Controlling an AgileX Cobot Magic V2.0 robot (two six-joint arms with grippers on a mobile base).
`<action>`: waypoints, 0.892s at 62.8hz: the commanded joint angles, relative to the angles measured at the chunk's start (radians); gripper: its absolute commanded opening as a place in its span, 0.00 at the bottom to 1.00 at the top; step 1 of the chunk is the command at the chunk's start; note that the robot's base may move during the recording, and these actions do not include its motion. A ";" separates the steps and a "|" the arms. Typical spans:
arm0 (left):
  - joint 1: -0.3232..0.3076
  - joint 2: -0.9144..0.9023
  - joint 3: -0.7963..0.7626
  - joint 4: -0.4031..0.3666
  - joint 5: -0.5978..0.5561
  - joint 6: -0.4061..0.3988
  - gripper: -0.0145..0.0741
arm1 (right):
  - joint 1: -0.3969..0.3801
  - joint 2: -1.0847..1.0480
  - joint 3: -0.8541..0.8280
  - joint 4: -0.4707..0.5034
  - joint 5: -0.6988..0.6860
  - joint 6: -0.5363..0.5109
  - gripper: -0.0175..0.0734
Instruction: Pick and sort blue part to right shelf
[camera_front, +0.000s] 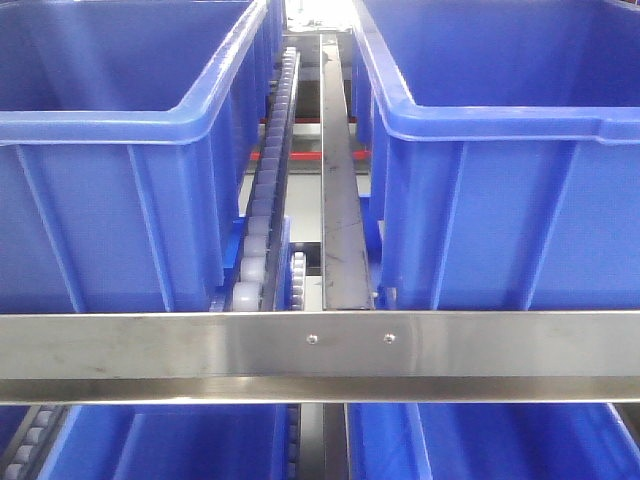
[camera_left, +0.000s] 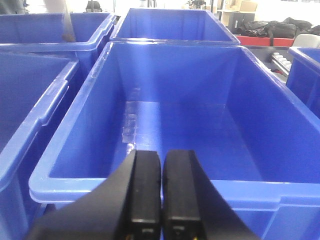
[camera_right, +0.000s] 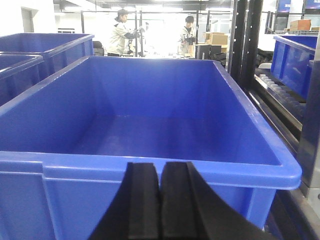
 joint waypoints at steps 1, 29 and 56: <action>0.001 0.012 -0.031 -0.008 -0.082 -0.006 0.30 | -0.005 -0.022 -0.020 0.002 -0.082 -0.001 0.25; 0.001 0.012 -0.031 -0.008 -0.082 -0.006 0.30 | -0.005 -0.022 -0.020 0.002 -0.082 -0.001 0.25; -0.003 -0.211 0.243 -0.109 -0.284 -0.006 0.30 | -0.005 -0.022 -0.020 0.002 -0.081 -0.001 0.25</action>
